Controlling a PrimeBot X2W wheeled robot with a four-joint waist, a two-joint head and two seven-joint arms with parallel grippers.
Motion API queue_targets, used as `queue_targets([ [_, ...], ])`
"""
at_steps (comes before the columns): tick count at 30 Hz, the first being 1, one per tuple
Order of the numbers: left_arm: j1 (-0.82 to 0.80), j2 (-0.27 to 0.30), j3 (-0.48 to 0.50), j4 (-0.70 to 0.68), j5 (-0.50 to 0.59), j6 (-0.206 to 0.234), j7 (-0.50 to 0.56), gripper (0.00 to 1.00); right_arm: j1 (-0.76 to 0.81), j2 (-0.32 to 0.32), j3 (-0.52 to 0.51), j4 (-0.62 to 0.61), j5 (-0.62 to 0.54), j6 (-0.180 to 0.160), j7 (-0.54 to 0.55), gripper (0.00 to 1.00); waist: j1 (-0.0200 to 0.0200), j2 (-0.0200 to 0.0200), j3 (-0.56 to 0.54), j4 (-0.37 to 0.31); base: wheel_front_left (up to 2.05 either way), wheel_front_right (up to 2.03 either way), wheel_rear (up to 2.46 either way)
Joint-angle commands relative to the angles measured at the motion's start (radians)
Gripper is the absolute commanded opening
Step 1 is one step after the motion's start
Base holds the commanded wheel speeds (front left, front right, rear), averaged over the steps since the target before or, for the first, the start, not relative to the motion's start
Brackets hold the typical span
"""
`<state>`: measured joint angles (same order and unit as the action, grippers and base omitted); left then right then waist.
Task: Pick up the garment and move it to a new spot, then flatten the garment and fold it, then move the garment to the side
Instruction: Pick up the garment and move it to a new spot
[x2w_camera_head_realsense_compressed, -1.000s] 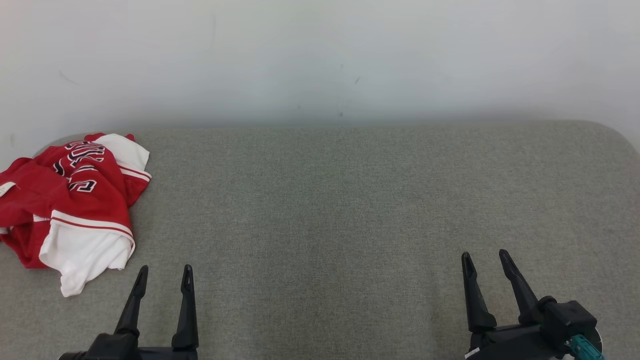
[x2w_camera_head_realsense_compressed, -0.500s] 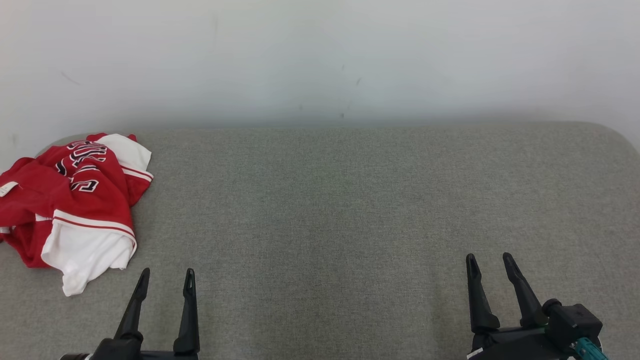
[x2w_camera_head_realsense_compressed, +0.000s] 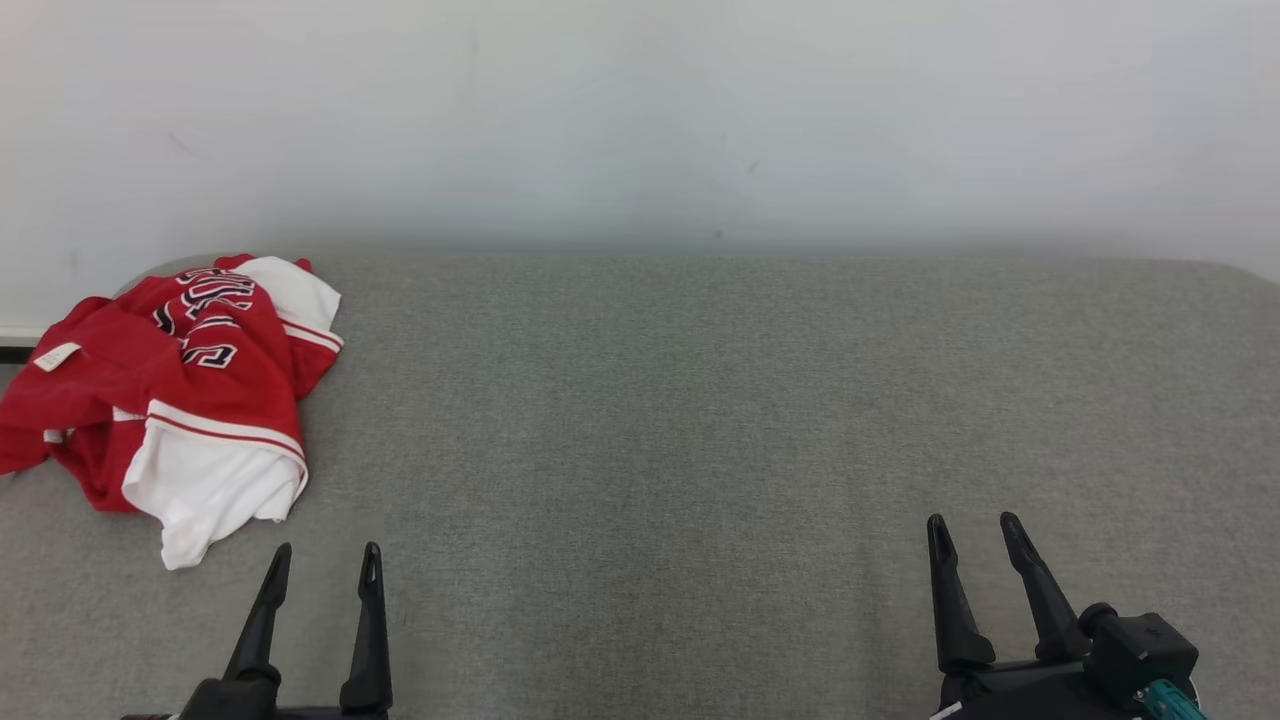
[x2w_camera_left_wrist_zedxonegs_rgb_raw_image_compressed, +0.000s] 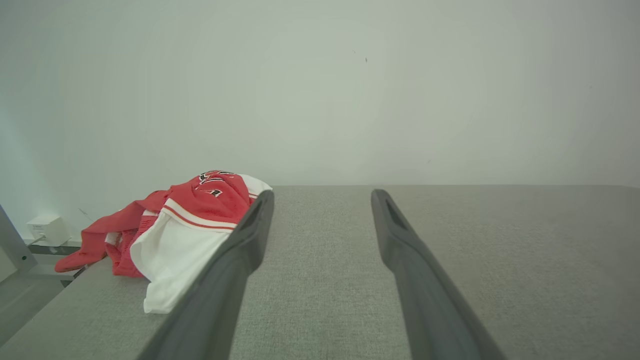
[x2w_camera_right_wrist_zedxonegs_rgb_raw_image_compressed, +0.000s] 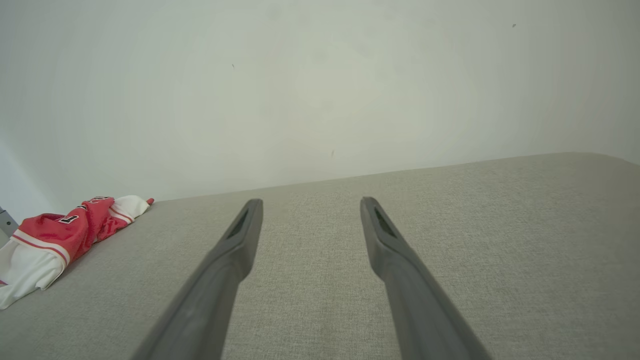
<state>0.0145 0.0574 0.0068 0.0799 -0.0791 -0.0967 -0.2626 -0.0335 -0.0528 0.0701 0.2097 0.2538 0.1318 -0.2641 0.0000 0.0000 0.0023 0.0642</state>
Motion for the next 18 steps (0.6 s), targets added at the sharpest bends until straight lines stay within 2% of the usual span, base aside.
queue_targets([
  [1,-0.004,-0.001,0.004,0.006,0.012,0.004,-0.004,1.0,0.013,0.0,0.0,0.0,0.004,-0.002,-0.001,1.0,0.0,0.0,0.004,0.035,0.0,0.0,0.0],
  [7,-0.002,0.0,0.019,0.021,0.014,0.009,-0.004,1.0,0.015,0.001,0.006,0.004,-0.003,-0.002,-0.001,1.0,0.0,0.0,0.007,0.112,0.0,0.0,0.0],
  [18,0.003,0.0,0.034,0.042,0.024,0.019,-0.004,1.0,0.025,-0.005,0.016,0.016,-0.016,-0.002,-0.001,1.0,0.0,0.0,0.011,0.329,0.0,0.0,0.0],
])
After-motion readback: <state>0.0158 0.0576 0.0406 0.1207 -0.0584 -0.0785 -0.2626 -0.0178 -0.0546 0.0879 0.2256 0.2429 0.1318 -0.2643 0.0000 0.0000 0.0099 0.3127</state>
